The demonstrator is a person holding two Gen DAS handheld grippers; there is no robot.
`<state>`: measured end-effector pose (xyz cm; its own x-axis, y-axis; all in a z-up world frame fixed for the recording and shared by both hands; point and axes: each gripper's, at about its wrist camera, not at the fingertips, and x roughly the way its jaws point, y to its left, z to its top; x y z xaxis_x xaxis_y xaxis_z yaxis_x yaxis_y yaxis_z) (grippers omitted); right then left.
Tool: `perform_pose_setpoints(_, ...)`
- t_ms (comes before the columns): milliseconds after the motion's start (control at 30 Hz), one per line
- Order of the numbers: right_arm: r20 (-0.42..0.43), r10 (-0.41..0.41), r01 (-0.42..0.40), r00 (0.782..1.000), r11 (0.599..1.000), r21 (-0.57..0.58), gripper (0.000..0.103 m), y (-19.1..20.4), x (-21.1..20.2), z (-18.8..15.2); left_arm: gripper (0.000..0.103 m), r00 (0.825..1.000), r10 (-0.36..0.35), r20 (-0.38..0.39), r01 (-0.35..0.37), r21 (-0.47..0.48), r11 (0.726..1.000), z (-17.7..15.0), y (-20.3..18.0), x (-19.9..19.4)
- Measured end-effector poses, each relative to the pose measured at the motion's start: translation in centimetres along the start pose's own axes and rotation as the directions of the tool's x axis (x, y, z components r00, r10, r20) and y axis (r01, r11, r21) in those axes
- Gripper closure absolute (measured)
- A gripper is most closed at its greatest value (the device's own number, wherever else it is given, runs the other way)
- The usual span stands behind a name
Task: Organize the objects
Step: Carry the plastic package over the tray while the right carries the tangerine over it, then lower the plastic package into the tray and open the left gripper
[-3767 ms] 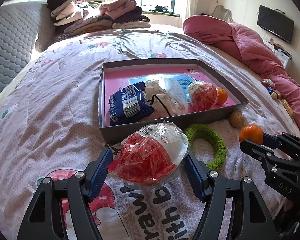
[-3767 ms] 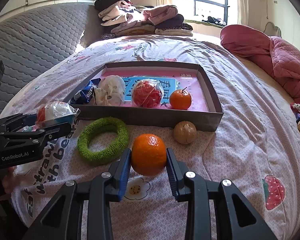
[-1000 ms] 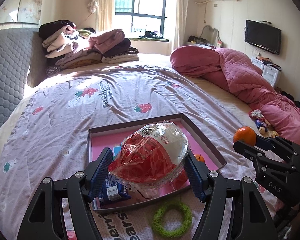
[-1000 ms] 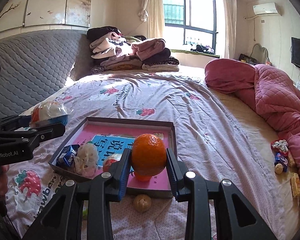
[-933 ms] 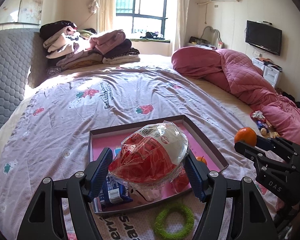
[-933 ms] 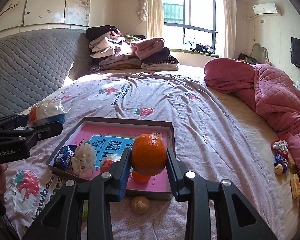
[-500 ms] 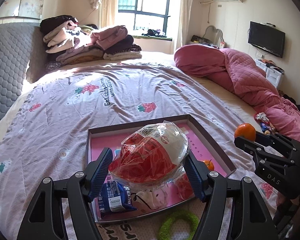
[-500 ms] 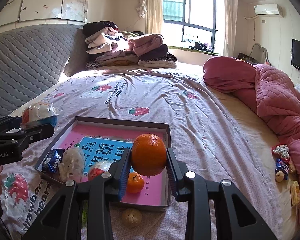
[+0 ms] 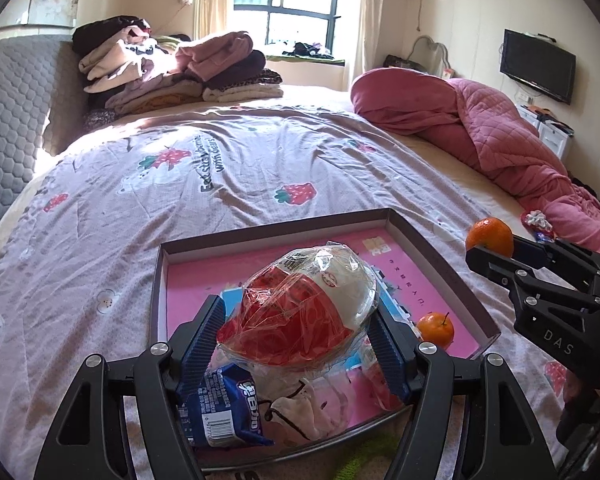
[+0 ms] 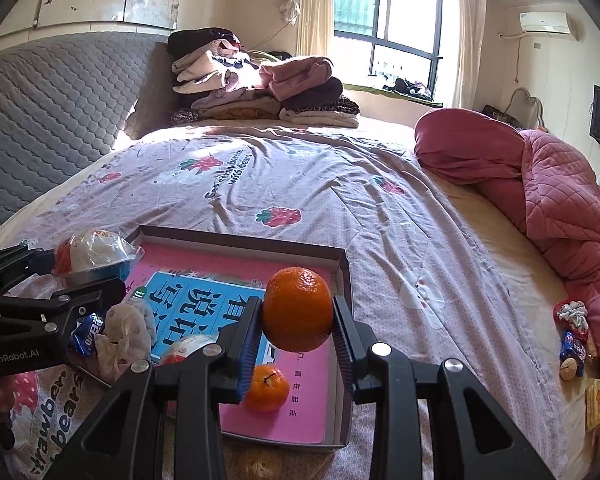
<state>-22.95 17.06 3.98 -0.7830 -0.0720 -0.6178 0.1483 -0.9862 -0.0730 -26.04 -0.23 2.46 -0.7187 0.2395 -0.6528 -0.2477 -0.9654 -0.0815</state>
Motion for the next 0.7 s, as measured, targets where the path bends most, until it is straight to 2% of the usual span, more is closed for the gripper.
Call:
perform_pose_setpoints(367,-0.049,0.003,-0.003,0.999,1.0,-0.007,0.068,0.0,3.8,-0.1,0.031,0.998,-0.011,-0.067,0.013,0.023,1.0,-1.0,-0.4,3.8)
perform_pose_setpoints(700,-0.111,0.014,-0.017,0.994,1.0,-0.02,0.068,0.5,7.0,-0.6,0.031,0.99,0.013,-0.142,-0.006,0.05,0.999,-2.3,-1.0,6.2)
